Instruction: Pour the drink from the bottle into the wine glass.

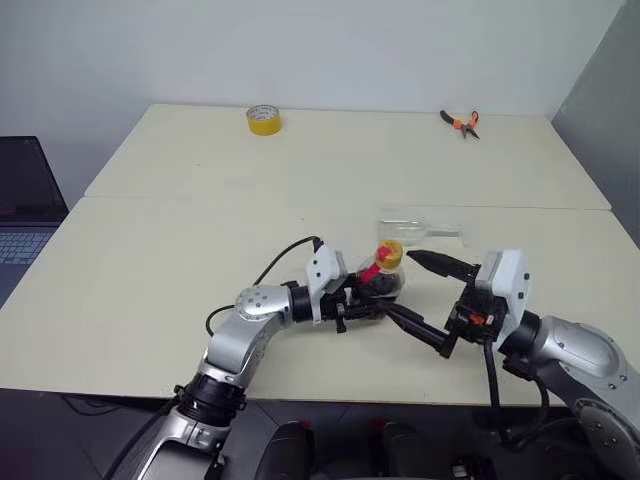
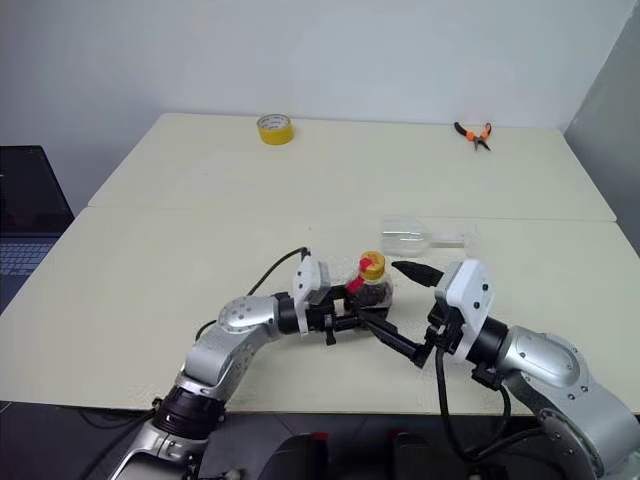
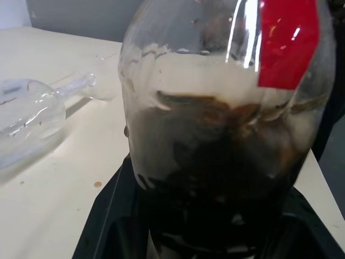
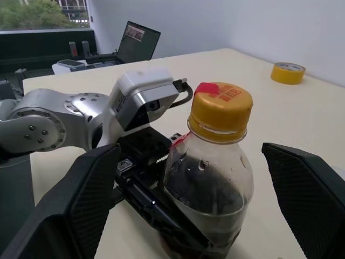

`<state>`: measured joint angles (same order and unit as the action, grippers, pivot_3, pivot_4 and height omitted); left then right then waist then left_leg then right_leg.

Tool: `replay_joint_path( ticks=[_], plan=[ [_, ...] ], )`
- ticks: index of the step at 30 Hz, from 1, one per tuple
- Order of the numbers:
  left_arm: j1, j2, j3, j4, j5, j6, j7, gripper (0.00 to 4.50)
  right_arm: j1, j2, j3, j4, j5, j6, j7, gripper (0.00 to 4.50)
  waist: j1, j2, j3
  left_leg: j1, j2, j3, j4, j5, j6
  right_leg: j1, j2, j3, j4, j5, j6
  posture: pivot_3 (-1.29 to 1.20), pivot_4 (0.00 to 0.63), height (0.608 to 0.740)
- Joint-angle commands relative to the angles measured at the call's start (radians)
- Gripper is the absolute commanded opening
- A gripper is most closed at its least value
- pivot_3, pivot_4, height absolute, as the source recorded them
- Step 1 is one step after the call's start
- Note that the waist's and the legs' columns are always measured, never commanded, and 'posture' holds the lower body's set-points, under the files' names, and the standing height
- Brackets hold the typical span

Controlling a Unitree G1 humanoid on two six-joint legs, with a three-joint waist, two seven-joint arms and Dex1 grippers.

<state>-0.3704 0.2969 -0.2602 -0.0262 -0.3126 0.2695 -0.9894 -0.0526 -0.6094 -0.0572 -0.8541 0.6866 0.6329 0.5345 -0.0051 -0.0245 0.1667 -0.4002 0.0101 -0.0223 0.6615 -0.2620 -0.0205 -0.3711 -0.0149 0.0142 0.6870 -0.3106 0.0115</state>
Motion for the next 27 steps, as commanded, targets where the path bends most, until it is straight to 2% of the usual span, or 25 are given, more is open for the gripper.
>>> replay_joint_path(
  ticks=[1,6,18,22,27],
  plan=[
    [-0.026,-0.003,-0.016,0.009,0.005,-0.048,-0.034,1.82,-0.056,0.011,-0.005,-0.038,0.040,0.012,-0.034,4.50,0.000,0.000,0.000,0.000,0.000,0.000,0.000,0.000,0.000,0.000,0.000,0.000,0.000,0.000,0.000,0.00,0.150,0.740],
    [-0.024,-0.010,-0.023,0.021,0.010,-0.057,-0.042,1.82,-0.116,0.050,0.035,-0.007,0.010,0.014,-0.082,4.50,0.001,0.000,0.000,-0.001,0.000,0.000,0.000,0.000,0.000,-0.001,0.000,0.000,0.000,0.000,0.000,0.00,0.150,0.740],
    [-0.014,-0.019,-0.033,0.015,0.017,-0.066,-0.036,1.82,-0.108,0.054,0.070,0.024,-0.057,-0.001,-0.087,4.50,0.001,0.000,0.000,-0.001,0.000,0.000,0.000,0.000,0.000,-0.001,0.000,0.000,0.000,0.000,0.000,0.00,0.150,0.740],
    [-0.010,-0.015,-0.031,0.015,0.019,-0.069,-0.033,1.82,-0.107,0.058,0.060,0.032,-0.058,-0.007,-0.085,3.58,0.001,0.000,0.000,-0.001,0.000,0.000,0.000,0.000,0.000,-0.001,0.000,0.000,0.000,0.000,0.000,0.00,0.150,0.740],
    [-0.008,-0.014,-0.032,0.014,0.020,-0.069,-0.029,1.82,-0.094,0.059,0.059,0.040,-0.063,-0.018,-0.074,1.78,0.001,0.000,0.000,-0.001,0.000,0.000,0.000,0.000,0.000,-0.001,0.000,0.000,0.000,0.000,0.000,0.00,0.150,0.740]
  ],
)
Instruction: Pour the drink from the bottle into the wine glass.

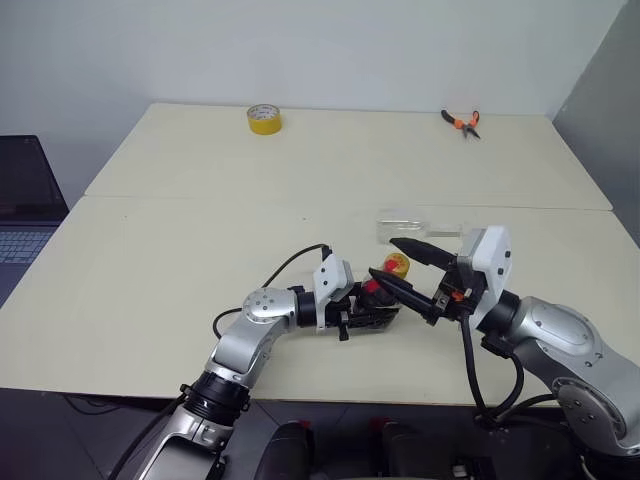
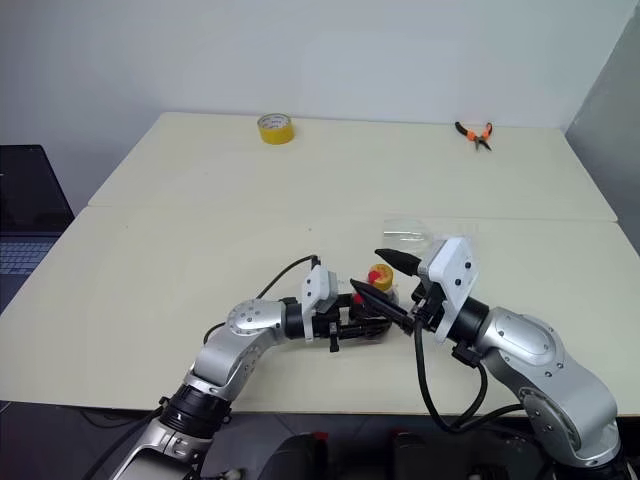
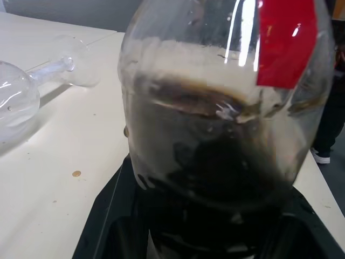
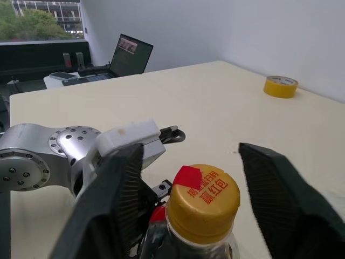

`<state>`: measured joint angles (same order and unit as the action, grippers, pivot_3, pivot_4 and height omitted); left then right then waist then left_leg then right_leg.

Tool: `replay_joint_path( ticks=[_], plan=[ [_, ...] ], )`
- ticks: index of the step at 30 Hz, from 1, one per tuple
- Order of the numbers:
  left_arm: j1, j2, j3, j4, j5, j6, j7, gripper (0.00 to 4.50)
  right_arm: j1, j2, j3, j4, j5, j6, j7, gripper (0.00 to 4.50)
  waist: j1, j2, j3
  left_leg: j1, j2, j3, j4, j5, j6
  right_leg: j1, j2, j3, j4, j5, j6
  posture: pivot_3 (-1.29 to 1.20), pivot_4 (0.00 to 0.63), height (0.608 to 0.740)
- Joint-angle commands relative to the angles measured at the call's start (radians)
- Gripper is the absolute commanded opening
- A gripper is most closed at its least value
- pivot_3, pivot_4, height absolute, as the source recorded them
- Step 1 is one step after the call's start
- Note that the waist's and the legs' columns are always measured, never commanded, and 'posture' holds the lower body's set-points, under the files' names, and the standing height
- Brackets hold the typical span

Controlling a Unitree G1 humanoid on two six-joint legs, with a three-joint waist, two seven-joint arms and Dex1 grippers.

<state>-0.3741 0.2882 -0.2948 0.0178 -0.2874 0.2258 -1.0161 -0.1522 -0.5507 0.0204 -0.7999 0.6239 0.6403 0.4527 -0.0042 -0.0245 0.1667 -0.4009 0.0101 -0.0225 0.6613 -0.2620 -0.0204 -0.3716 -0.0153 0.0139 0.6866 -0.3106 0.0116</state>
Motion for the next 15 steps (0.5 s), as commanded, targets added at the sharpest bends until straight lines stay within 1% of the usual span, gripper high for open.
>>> replay_joint_path(
  ticks=[1,2,7,10,13,15],
  plan=[
    [-0.002,-0.005,0.003,-0.032,-0.005,-0.025,-0.001,1.82,0.011,-0.001,-0.018,-0.014,-0.002,-0.028,0.012,1.43,0.000,0.000,0.000,0.000,0.000,0.000,0.000,0.000,0.000,0.000,0.000,0.000,0.000,0.000,0.000,0.00,0.150,0.740],
    [-0.001,-0.005,0.002,-0.034,-0.004,-0.025,-0.001,1.81,0.015,-0.003,-0.018,-0.014,-0.004,-0.030,0.015,1.24,0.000,0.000,0.000,0.000,0.000,0.000,0.000,0.000,0.000,0.000,0.000,0.000,0.000,0.000,0.000,0.00,0.150,0.740],
    [0.000,-0.002,0.004,-0.031,-0.001,-0.029,0.002,1.54,0.020,0.001,-0.023,-0.005,-0.004,-0.041,0.022,1.25,0.000,0.000,0.000,0.000,0.000,0.000,0.000,0.000,0.000,0.000,0.000,0.000,0.000,0.000,0.000,0.00,0.150,0.740],
    [0.002,-0.002,0.005,-0.033,0.000,-0.029,0.005,1.39,0.018,-0.026,-0.021,0.041,-0.018,-0.073,0.084,1.25,0.000,0.000,0.000,0.000,0.000,0.000,0.000,0.000,0.000,0.000,0.000,0.000,0.000,0.000,0.000,0.00,0.150,0.740],
    [0.015,0.000,0.002,-0.058,-0.005,-0.017,0.007,1.25,-0.036,-0.116,-0.004,0.215,-0.077,-0.167,0.263,1.25,-0.001,0.000,0.000,0.000,0.000,0.000,0.000,0.000,0.000,0.000,0.000,0.000,0.000,0.000,0.000,0.00,0.150,0.740],
    [0.025,0.002,-0.003,-0.078,-0.008,-0.008,0.006,1.18,-0.106,-0.169,0.012,0.340,-0.100,-0.220,0.374,1.25,-0.003,0.001,0.000,0.001,0.000,0.000,0.000,0.000,0.000,0.000,0.000,0.000,-0.001,0.000,0.000,0.00,0.150,0.740]
  ],
)
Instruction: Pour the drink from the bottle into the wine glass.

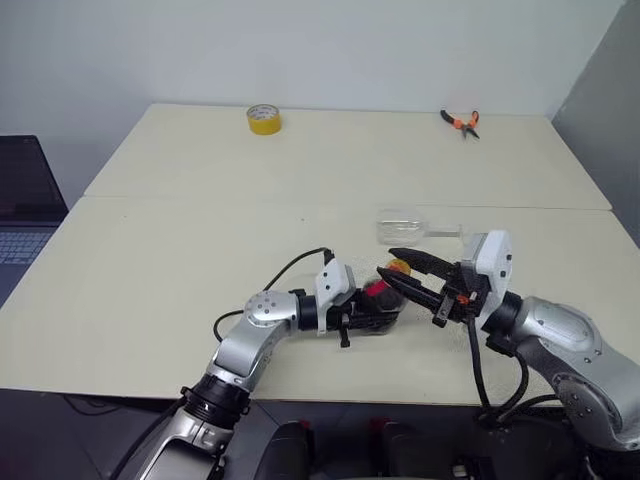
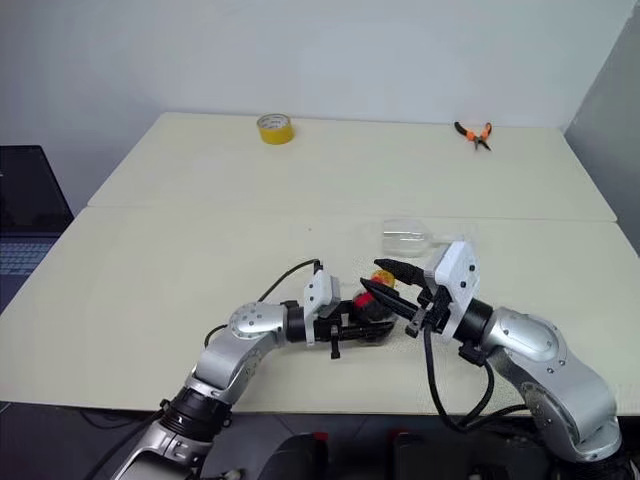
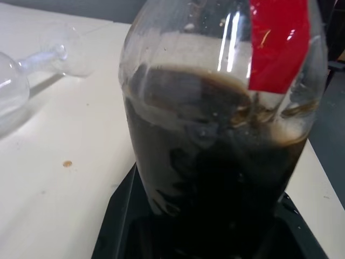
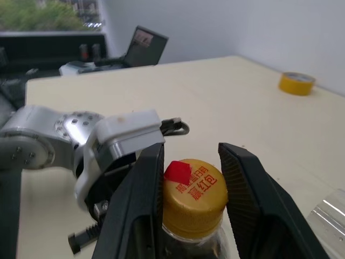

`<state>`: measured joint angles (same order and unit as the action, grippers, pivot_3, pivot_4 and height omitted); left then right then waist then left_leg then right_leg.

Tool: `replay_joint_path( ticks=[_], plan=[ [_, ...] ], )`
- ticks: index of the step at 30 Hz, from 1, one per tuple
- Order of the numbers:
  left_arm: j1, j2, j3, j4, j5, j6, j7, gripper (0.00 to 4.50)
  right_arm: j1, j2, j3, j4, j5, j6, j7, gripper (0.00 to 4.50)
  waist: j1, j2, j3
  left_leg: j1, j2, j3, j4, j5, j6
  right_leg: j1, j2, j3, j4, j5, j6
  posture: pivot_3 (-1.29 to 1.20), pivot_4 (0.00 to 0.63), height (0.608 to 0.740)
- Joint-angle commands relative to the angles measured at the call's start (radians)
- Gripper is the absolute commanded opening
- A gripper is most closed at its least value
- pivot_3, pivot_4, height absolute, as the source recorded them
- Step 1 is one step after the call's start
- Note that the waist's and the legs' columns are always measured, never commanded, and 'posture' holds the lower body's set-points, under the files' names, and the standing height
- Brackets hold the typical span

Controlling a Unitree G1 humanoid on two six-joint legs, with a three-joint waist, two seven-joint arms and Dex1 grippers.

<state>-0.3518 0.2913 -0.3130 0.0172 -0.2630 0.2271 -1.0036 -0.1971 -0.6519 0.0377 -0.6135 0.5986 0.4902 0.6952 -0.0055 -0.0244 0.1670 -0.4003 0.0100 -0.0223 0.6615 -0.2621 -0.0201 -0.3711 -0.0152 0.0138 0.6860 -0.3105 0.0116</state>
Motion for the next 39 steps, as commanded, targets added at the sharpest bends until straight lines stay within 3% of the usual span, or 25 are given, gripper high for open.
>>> replay_joint_path(
  ticks=[1,8,13,17,20,26,31,39],
  plan=[
    [0.006,-0.001,0.014,-0.083,-0.034,-0.006,-0.006,1.12,-0.084,-0.080,0.000,0.193,-0.079,-0.088,0.162,1.25,-0.001,0.001,0.000,0.000,0.000,0.000,0.000,0.000,0.000,0.000,0.000,0.000,0.000,0.000,0.000,0.00,0.150,0.740],
    [0.024,0.003,0.008,-0.114,-0.031,-0.002,0.014,0.97,-0.275,-0.150,0.058,0.406,-0.087,-0.146,0.382,1.25,-0.001,0.000,0.000,0.000,0.001,0.000,0.000,0.000,0.000,0.000,0.000,0.000,0.000,0.000,0.000,0.00,0.150,0.740],
    [0.031,-0.002,0.013,-0.123,-0.027,0.002,0.036,0.84,-0.236,-0.135,0.010,0.321,-0.017,-0.062,0.330,2.97,0.003,0.000,0.000,-0.001,0.000,-0.001,0.000,0.000,0.000,0.000,-0.001,-0.001,-0.001,0.000,0.000,0.00,0.150,0.740],
    [0.021,-0.014,0.029,-0.103,-0.015,-0.010,0.065,0.74,-0.111,-0.106,-0.112,0.092,0.124,0.081,0.159,4.44,0.005,0.001,0.000,-0.002,0.000,-0.001,0.000,0.000,0.000,0.000,-0.002,-0.001,-0.001,0.000,0.000,0.00,0.150,0.740],
    [0.005,-0.016,0.042,-0.069,-0.003,-0.032,0.080,0.74,-0.003,-0.030,-0.199,-0.135,0.243,0.163,-0.083,4.50,0.006,0.001,0.000,-0.002,0.000,-0.001,0.000,0.000,0.000,0.000,-0.002,-0.001,0.000,0.000,0.000,0.00,0.150,0.740],
    [-0.015,-0.020,0.039,-0.034,0.000,-0.050,0.079,0.74,0.031,0.098,-0.156,-0.297,0.284,0.283,-0.426,4.50,0.002,0.001,0.000,-0.001,0.000,-0.001,0.000,0.000,0.000,0.000,-0.002,-0.001,0.000,0.000,0.000,0.00,0.150,0.740],
    [-0.044,-0.033,0.025,0.000,0.009,-0.065,0.064,0.74,0.009,0.148,-0.051,-0.263,0.144,0.310,-0.545,4.50,0.002,0.001,0.000,-0.002,0.000,0.000,0.000,0.000,0.000,-0.001,-0.001,0.000,0.000,0.000,0.000,0.00,0.150,0.740],
    [-0.054,-0.039,0.022,0.019,0.014,-0.079,0.058,0.69,-0.004,0.207,-0.002,-0.250,0.088,0.321,-0.595,4.50,0.001,0.001,0.000,-0.002,0.000,0.000,-0.001,0.000,0.000,-0.001,-0.001,-0.001,-0.001,0.000,0.000,0.00,0.150,0.740]
  ],
)
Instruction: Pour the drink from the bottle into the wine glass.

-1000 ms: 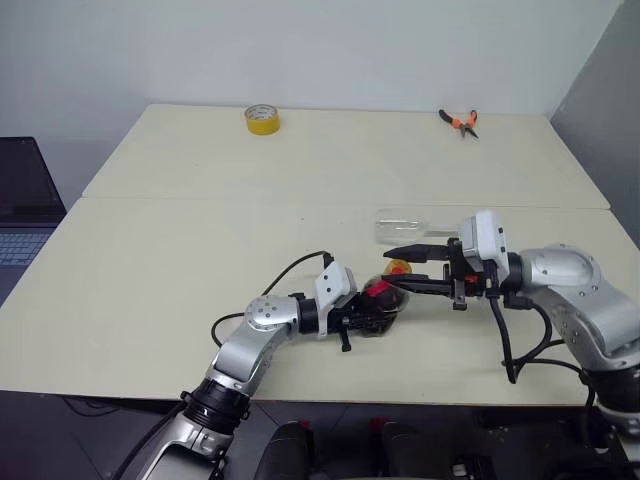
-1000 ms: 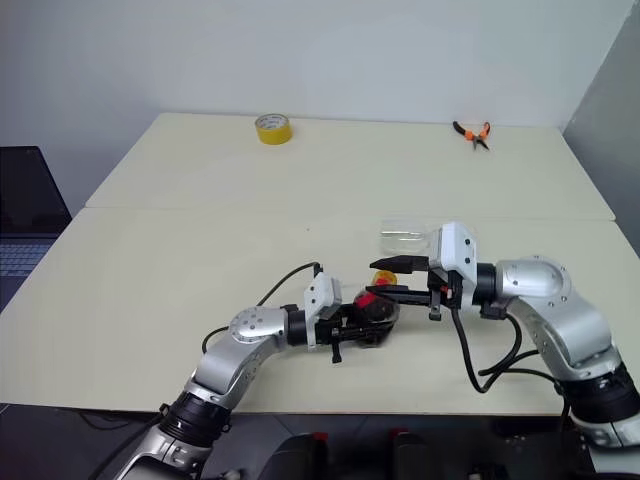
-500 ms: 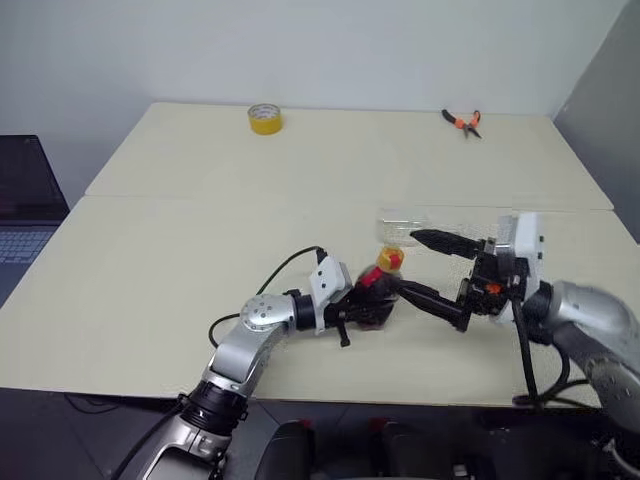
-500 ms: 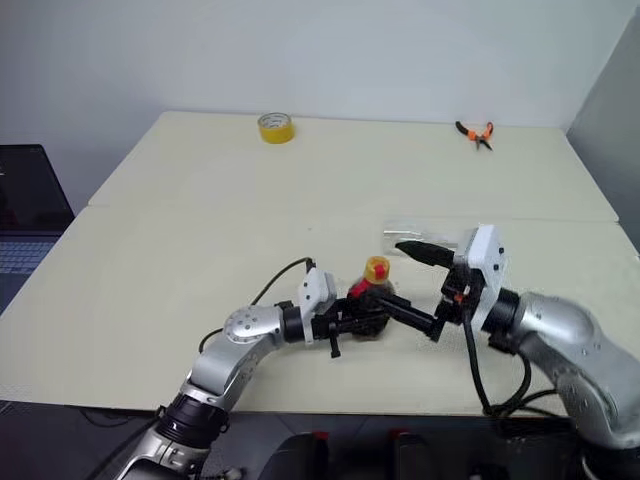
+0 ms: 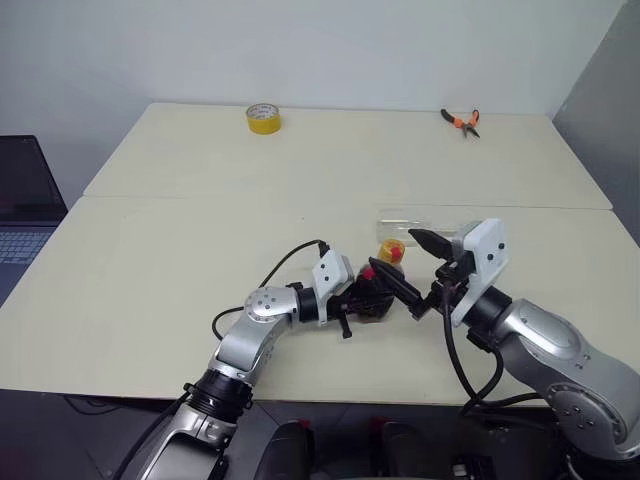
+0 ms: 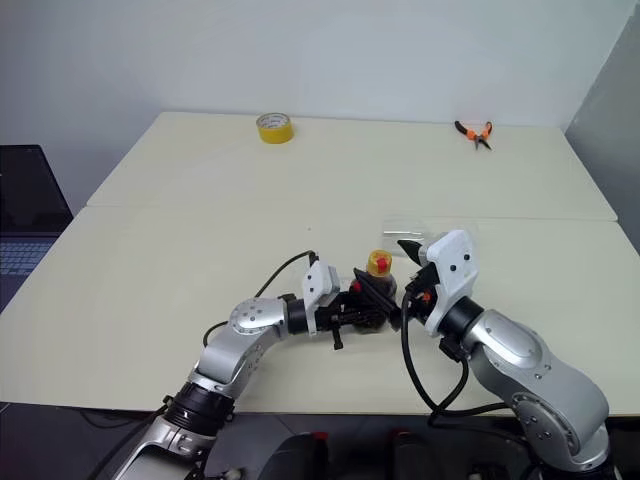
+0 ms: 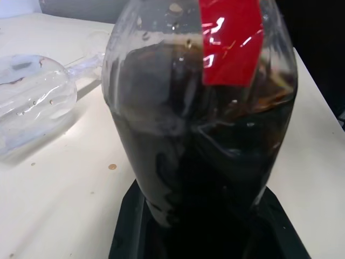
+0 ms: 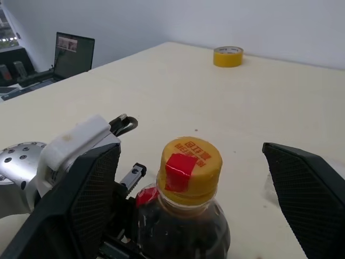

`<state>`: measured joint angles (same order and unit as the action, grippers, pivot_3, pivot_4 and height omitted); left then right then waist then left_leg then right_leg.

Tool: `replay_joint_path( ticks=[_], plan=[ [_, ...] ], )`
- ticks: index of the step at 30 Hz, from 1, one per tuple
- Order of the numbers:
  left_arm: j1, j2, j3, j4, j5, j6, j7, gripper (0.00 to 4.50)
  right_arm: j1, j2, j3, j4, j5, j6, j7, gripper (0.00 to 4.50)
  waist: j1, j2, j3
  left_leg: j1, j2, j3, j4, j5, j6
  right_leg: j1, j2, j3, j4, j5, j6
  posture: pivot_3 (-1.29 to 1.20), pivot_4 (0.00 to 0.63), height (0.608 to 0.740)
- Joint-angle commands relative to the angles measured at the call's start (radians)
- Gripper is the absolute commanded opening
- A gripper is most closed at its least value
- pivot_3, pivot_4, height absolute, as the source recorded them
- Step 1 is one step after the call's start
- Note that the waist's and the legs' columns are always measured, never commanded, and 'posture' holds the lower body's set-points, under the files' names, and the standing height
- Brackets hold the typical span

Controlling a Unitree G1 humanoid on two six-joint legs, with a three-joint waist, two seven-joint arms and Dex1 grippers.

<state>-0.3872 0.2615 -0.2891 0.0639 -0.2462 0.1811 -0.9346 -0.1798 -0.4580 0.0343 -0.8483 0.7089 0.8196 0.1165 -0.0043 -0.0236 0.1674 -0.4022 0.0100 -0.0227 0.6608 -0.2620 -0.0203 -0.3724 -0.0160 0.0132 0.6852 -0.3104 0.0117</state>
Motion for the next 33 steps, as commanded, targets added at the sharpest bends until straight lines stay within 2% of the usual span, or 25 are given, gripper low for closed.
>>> replay_joint_path(
  ticks=[1,6,7,9,16,17,24,30,33],
  plan=[
    [-0.015,-0.009,-0.003,-0.031,-0.001,-0.034,-0.012,0.69,-0.022,0.021,0.001,-0.012,-0.024,-0.009,-0.020,4.50,0.000,0.000,0.000,0.000,0.000,0.000,0.000,0.000,0.000,0.000,0.000,0.000,0.000,0.000,0.000,0.00,0.150,0.740],
    [-0.004,-0.005,-0.005,-0.039,0.001,-0.037,-0.012,0.69,-0.031,0.043,-0.005,-0.008,-0.021,-0.002,-0.016,4.50,0.000,0.000,0.000,0.000,0.000,0.000,0.000,0.000,0.000,0.000,0.000,0.000,0.000,0.000,0.000,0.00,0.150,0.740],
    [-0.003,-0.005,-0.005,-0.039,0.002,-0.038,-0.012,0.69,-0.032,0.040,-0.005,-0.007,-0.021,0.003,-0.014,4.33,0.000,0.000,0.000,0.000,0.000,0.000,0.000,0.000,0.000,0.000,0.000,0.000,0.000,0.000,0.000,0.00,0.150,0.740],
    [-0.001,-0.006,-0.005,-0.040,0.003,-0.038,-0.011,0.69,-0.033,0.032,-0.003,-0.005,-0.026,0.009,-0.008,3.89,0.000,0.000,0.000,0.000,0.000,0.000,0.000,0.000,0.000,0.000,0.000,0.000,0.000,0.000,0.000,0.00,0.150,0.740],
    [0.005,-0.005,-0.006,-0.045,0.004,-0.039,-0.010,0.69,-0.037,0.015,-0.017,-0.005,-0.018,0.030,0.009,1.35,0.000,0.000,0.000,0.000,0.000,0.000,0.000,0.000,0.000,0.000,0.000,0.000,0.000,0.000,0.000,0.00,0.150,0.740],
    [0.004,-0.005,-0.005,-0.042,0.005,-0.041,-0.010,0.68,-0.037,0.009,-0.019,-0.006,-0.017,0.034,0.014,1.21,0.000,0.000,0.000,0.000,0.000,0.000,0.000,0.000,0.000,0.000,0.000,0.000,0.000,0.000,0.000,0.00,0.150,0.740],
    [0.005,-0.006,-0.004,-0.043,0.006,-0.043,-0.012,0.68,-0.034,-0.031,-0.034,-0.001,-0.020,0.039,0.059,1.22,0.000,0.000,0.000,0.000,0.000,0.000,0.000,0.000,0.000,0.000,0.000,0.000,0.000,0.000,0.000,0.00,0.150,0.740],
    [0.006,0.000,-0.010,-0.075,-0.005,-0.036,-0.031,0.64,-0.076,-0.275,-0.021,0.232,-0.073,-0.180,0.524,1.22,0.000,0.000,0.000,0.000,0.000,0.000,0.000,0.000,0.001,0.002,0.000,0.000,-0.003,0.000,0.001,0.00,0.150,0.740],
    [0.009,0.005,-0.014,-0.088,-0.006,-0.035,-0.033,0.64,-0.133,-0.332,0.002,0.356,-0.085,-0.246,0.677,1.22,0.000,0.000,0.000,0.001,0.000,0.000,0.000,0.000,0.001,0.002,0.000,0.000,-0.003,0.000,0.000,0.00,0.150,0.740]
  ],
)
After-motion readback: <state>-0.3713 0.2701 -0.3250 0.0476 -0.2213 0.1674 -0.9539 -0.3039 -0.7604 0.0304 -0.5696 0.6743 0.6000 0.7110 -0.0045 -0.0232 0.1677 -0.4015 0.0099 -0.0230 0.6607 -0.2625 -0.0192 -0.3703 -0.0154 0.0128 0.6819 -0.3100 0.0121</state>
